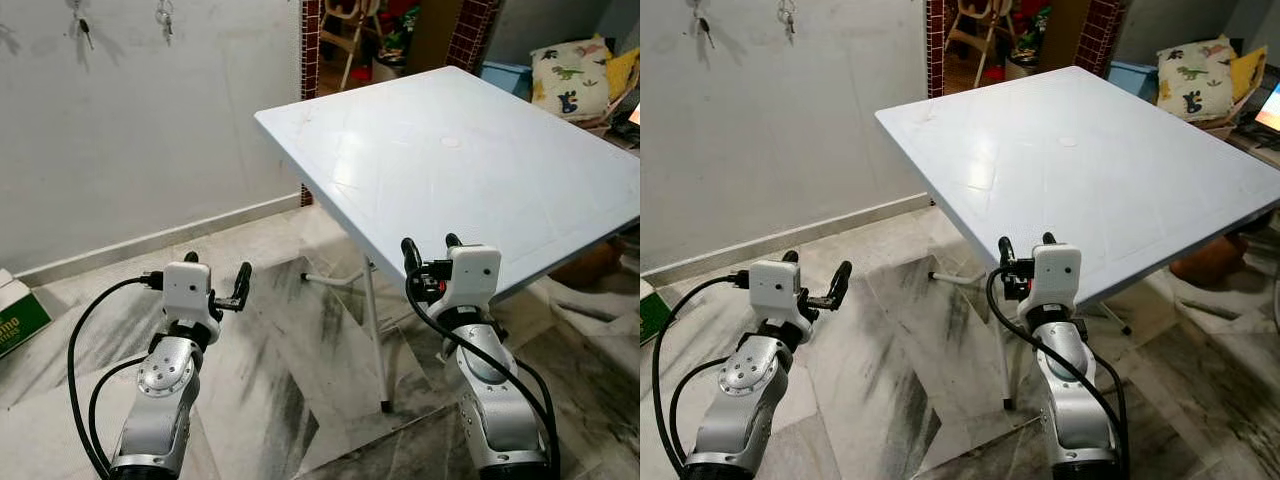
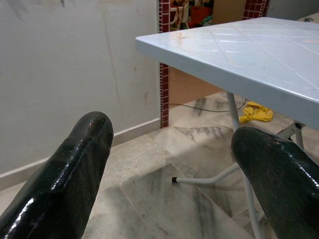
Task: Hang keys on a hook
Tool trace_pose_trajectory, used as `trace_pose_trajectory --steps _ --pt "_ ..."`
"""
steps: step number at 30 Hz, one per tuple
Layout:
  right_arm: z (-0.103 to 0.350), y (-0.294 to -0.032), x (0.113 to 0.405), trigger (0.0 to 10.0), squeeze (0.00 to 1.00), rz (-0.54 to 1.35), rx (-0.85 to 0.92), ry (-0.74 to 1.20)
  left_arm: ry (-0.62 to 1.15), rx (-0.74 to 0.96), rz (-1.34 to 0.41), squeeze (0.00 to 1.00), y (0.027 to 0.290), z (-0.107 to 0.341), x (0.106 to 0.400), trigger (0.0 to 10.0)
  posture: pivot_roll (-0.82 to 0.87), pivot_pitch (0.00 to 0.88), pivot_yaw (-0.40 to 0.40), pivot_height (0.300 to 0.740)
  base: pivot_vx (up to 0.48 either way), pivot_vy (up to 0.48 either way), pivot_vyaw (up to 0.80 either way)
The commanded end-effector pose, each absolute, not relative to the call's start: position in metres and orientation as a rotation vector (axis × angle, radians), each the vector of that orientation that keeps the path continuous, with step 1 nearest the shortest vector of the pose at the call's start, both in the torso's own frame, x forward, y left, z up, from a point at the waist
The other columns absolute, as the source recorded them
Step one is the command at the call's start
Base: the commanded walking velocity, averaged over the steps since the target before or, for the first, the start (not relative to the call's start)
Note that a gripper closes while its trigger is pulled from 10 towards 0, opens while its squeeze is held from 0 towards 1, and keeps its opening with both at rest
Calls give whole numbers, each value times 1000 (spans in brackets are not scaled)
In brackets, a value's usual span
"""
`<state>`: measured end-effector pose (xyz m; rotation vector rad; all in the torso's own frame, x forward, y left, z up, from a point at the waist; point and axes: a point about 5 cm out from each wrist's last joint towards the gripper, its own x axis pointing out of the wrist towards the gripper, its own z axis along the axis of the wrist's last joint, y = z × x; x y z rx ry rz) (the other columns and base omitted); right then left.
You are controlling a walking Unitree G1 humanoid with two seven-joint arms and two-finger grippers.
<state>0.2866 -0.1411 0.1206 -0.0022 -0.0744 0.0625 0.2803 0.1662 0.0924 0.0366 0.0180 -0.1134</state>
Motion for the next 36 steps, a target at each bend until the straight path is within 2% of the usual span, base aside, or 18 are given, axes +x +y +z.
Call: trace_pose_trajectory --steps 1,5,9,15,36 --pt "124 -142 285 10000 0 61 6 -80 5 52 -136 0 165 96 279 10000 -14 0 1 740 0 0 -800" --pt "124 -142 283 10000 0 62 13 -87 5 60 -142 0 165 96 277 10000 -15 0 4 740 0 0 -800" --pt "124 -141 280 10000 0 62 13 -82 5 88 -153 0 165 97 274 10000 -12 0 6 740 0 0 -145" --pt "122 -139 277 10000 0 65 17 -62 -25 175 -187 0 160 103 270 10000 -13 0 10 740 0 0 -764" --pt "119 -136 271 10000 0 61 38 -33 20 173 -213 0 161 98 267 10000 -8 0 26 740 0 0 -800"
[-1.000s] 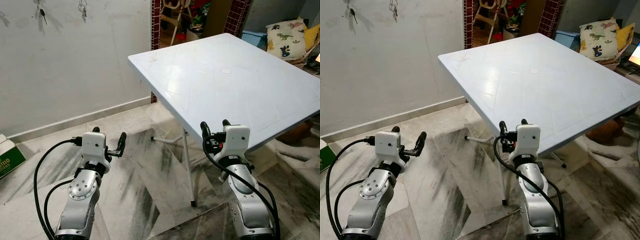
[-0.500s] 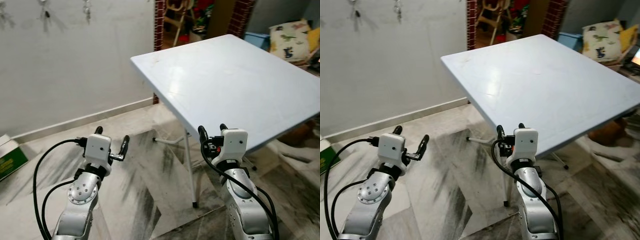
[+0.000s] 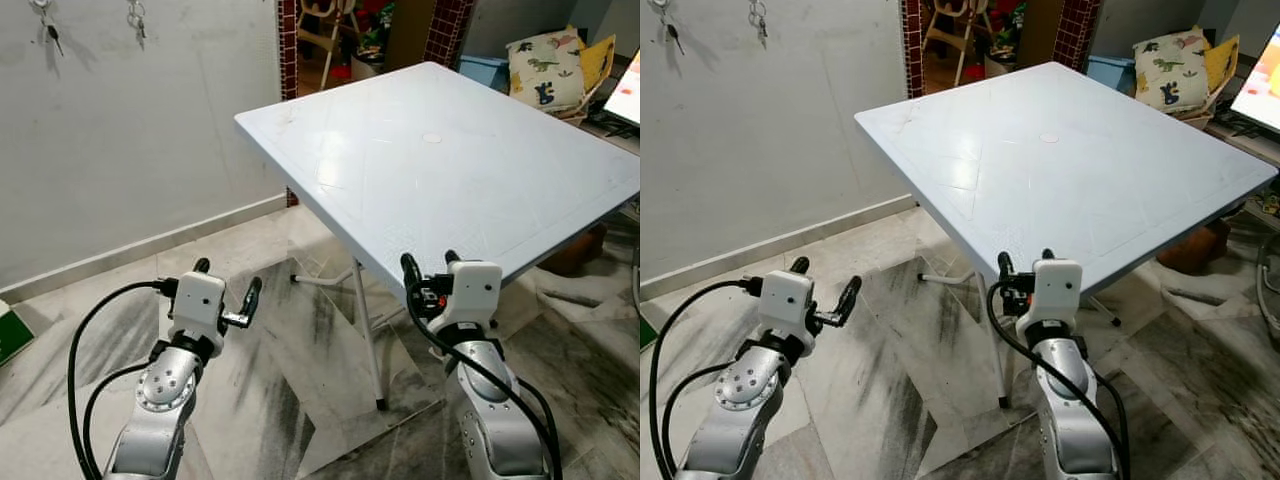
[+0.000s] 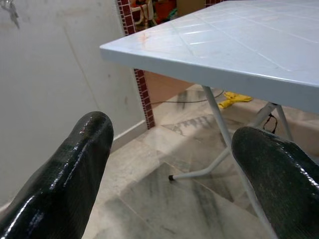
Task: Hang keys on a hook
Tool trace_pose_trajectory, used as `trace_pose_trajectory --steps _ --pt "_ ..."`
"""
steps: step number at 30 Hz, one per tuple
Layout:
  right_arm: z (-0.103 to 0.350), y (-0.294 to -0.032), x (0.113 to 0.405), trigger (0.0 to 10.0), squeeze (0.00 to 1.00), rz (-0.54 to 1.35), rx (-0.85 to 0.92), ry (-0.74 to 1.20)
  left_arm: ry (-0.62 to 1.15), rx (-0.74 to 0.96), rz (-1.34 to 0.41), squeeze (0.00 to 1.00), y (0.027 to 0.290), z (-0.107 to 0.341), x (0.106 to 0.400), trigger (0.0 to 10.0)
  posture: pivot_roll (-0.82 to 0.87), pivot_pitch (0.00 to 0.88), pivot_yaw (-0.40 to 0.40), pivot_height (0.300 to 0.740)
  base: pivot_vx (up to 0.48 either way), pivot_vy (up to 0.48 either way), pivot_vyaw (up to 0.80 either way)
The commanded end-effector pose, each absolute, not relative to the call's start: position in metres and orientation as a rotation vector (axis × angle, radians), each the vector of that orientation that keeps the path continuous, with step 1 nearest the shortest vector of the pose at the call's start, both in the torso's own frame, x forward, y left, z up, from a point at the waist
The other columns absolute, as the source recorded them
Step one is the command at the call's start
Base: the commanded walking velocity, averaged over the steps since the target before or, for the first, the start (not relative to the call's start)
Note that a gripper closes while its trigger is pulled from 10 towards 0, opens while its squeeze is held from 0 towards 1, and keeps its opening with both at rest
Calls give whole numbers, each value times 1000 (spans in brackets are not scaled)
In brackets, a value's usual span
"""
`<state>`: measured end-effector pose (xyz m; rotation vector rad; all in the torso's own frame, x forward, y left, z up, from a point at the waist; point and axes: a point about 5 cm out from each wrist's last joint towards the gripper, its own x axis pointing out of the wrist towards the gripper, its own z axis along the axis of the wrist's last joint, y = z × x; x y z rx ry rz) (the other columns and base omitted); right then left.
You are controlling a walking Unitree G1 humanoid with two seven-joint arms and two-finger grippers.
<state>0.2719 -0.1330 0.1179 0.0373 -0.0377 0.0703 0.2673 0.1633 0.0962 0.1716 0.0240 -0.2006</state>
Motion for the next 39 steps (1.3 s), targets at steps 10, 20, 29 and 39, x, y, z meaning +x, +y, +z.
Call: trace_pose_trajectory --steps 10,20,29,39 --pt "118 -135 270 10000 0 60 40 -22 29 172 -223 0 160 97 267 10000 -9 0 27 740 0 0 -799" --pt "118 -135 270 10000 0 61 45 -22 34 175 -225 0 160 98 268 10000 -7 0 28 740 0 0 -788" --pt "118 -135 270 10000 0 60 48 -20 38 179 -225 0 161 97 268 10000 -8 0 29 740 0 0 -788" --pt "118 -136 270 10000 0 63 57 -14 51 132 -146 0 173 100 269 10000 -9 0 26 740 0 0 -788"
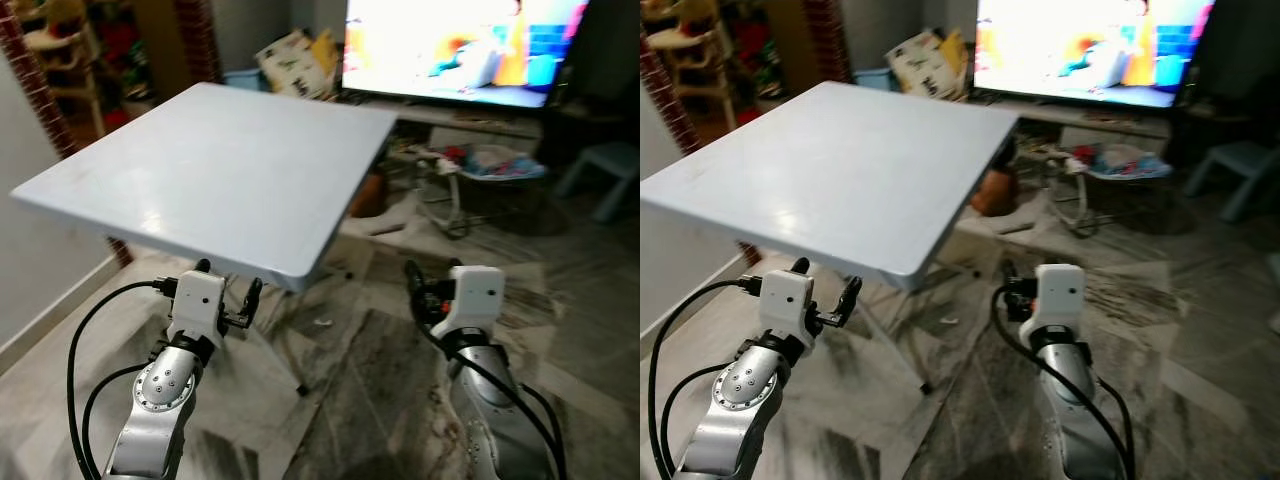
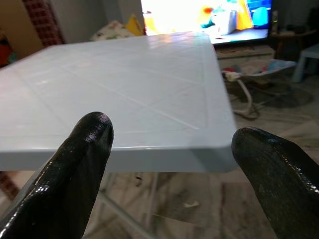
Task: Hang keys on a hook
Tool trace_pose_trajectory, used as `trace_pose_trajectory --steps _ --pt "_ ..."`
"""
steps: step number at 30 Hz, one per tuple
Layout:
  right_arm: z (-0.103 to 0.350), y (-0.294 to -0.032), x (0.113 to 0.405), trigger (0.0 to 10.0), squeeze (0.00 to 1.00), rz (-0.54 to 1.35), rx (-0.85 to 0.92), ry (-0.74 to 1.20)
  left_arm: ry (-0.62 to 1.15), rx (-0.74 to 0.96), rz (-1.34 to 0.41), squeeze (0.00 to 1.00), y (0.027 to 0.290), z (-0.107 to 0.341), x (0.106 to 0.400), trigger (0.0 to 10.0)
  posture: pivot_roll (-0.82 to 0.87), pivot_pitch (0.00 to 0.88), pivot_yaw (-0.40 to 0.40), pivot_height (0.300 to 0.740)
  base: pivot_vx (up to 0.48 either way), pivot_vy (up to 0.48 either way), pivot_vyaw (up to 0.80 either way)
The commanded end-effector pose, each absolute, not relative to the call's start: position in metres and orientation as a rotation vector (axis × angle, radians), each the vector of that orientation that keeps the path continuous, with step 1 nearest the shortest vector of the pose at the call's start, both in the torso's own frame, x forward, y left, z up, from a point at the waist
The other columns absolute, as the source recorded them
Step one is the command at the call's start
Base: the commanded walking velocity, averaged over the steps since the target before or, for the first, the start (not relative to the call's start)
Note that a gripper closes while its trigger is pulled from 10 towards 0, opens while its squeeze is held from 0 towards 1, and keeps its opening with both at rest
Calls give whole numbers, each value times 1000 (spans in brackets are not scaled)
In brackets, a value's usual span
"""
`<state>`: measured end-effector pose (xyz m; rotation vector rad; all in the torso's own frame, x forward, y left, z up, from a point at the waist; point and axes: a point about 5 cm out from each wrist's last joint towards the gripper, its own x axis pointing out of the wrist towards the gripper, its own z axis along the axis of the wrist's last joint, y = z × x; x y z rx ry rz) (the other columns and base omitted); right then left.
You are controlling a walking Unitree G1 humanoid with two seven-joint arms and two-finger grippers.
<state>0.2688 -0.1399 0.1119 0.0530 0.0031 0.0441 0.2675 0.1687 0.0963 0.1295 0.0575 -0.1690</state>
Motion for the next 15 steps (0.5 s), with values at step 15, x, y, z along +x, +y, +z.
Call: trace_pose_trajectory --steps 15 --pt "118 -137 271 10000 0 60 60 -13 72 71 -117 0 176 98 271 10000 -14 0 30 740 0 0 -788"
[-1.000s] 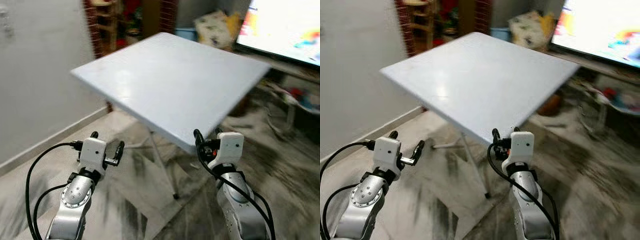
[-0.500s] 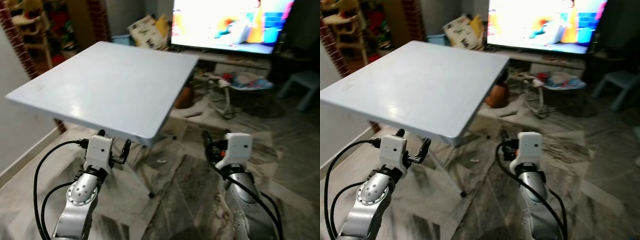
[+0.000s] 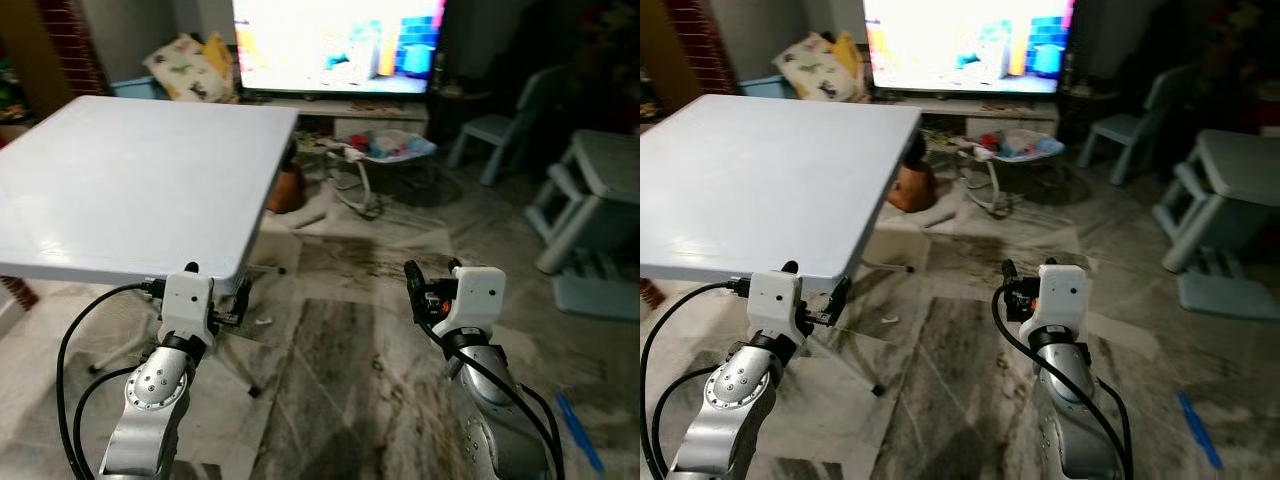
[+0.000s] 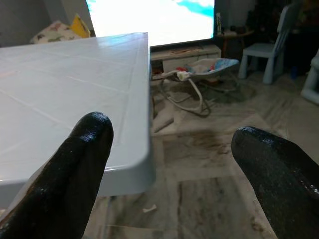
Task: Hang keys on a hook
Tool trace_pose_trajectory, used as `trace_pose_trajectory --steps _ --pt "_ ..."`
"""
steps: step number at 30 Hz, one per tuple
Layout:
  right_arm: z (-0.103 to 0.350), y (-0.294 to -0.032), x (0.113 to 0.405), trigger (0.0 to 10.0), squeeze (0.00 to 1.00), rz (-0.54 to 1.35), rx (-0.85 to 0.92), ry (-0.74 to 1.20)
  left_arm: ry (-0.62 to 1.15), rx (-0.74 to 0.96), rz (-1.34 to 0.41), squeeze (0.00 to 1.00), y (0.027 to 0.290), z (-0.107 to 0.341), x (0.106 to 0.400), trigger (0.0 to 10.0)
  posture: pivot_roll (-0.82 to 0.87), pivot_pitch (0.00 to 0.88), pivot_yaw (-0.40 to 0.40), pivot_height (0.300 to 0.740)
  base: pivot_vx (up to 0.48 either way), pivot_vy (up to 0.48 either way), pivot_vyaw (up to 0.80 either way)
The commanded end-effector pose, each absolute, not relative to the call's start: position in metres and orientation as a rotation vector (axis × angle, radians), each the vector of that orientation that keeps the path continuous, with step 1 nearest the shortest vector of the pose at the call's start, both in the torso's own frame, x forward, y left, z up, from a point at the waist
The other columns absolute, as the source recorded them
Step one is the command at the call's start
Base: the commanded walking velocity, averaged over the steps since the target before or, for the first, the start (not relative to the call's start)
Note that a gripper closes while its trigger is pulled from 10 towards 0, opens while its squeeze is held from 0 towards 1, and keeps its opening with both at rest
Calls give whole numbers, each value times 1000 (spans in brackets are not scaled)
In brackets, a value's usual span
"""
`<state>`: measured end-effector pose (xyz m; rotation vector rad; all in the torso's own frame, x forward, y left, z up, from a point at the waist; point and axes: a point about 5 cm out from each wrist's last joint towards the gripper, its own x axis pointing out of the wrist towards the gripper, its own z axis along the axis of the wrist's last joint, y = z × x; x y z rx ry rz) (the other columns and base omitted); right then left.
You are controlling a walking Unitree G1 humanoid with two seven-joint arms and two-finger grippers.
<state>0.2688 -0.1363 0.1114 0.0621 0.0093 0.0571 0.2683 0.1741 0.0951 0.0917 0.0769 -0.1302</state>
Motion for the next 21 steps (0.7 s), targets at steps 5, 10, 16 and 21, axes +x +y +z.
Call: trace_pose_trajectory --steps 5,10,16,21 --pt "119 -138 270 10000 0 60 62 -19 85 38 -98 0 179 97 271 10000 -17 0 31 740 0 67 -308" --pt "119 -138 269 10000 0 62 61 -19 84 29 -107 0 178 97 270 10000 -17 0 30 740 0 449 0" --pt "119 -138 269 10000 0 64 60 -17 90 19 -109 0 178 96 269 10000 -18 0 30 740 0 431 0" --pt "118 -138 269 10000 0 65 61 -12 93 16 -120 0 177 96 270 10000 -18 0 30 740 161 380 0"
